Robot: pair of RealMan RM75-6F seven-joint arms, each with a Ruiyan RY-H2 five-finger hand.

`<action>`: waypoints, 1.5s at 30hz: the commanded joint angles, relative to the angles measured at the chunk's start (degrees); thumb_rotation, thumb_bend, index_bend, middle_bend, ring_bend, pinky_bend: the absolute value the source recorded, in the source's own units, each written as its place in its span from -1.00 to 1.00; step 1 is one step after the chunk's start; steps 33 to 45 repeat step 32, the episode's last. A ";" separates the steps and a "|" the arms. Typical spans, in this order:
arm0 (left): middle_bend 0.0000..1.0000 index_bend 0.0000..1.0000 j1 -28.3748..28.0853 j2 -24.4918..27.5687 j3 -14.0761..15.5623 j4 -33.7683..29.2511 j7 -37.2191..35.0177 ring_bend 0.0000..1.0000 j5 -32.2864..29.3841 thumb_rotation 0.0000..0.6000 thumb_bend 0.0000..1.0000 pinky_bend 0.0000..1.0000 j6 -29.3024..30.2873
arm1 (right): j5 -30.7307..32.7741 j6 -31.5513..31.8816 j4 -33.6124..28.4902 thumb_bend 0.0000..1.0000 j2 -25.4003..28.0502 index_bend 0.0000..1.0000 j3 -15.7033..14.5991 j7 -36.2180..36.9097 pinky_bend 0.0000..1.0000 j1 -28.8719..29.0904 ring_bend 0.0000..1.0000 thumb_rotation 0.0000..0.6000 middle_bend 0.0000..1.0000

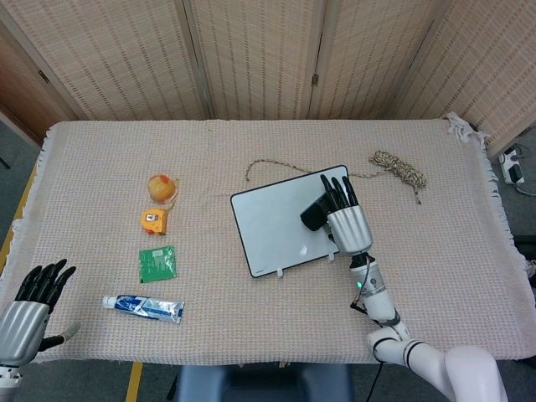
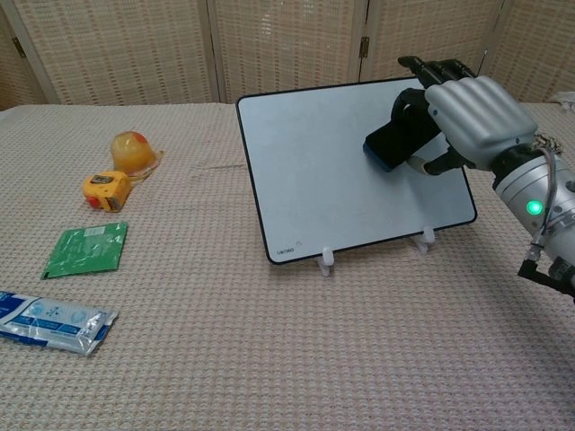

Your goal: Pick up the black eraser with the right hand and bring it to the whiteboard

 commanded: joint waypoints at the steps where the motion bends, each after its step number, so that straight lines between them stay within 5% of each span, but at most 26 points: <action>1: -0.89 -0.99 -0.03 -0.06 -0.02 0.00 0.25 -0.93 -0.12 1.00 -0.58 -1.00 -0.14 | 0.26 -0.23 -0.89 -0.37 0.67 -0.80 -0.43 -0.04 -1.00 -0.33 -1.00 1.00 -1.00; 10: -0.89 -0.98 0.07 -0.05 -0.12 -0.02 0.19 -0.93 -0.23 1.00 -0.58 -1.00 0.11 | 0.80 -0.68 -10.73 -0.37 6.96 -0.92 -2.81 -0.77 -1.00 -3.38 -1.00 1.00 -1.00; 17: -0.88 -0.98 0.04 -0.32 -0.22 -0.09 1.16 -0.93 -0.59 1.00 -0.58 -1.00 -0.20 | 4.51 -0.55 -41.71 -0.37 28.22 -0.93 -9.39 -7.56 -1.00 -13.74 -1.00 1.00 -1.00; 21: -0.89 -0.98 0.19 -0.69 -0.08 -0.24 2.61 -0.93 -0.43 1.00 -0.58 -1.00 -0.19 | 6.01 0.94 -53.22 -0.37 38.71 -0.93 -12.66 -9.39 -1.00 -18.39 -1.00 1.00 -1.00; 31: -0.89 -0.99 0.26 -1.38 0.09 -0.37 4.99 -0.93 -0.16 1.00 -0.58 -1.00 -0.43 | 3.24 6.54 -53.94 -0.37 44.29 -0.98 -19.41 -6.81 -1.00 -27.52 -1.00 1.00 -1.00; 45: -0.89 -0.99 0.29 -1.44 0.21 -0.42 5.36 -0.93 0.06 1.00 -0.58 -1.00 -0.40 | 2.38 7.01 -54.18 -0.37 44.60 -0.98 -19.58 -6.19 -1.00 -27.91 -1.00 1.00 -1.00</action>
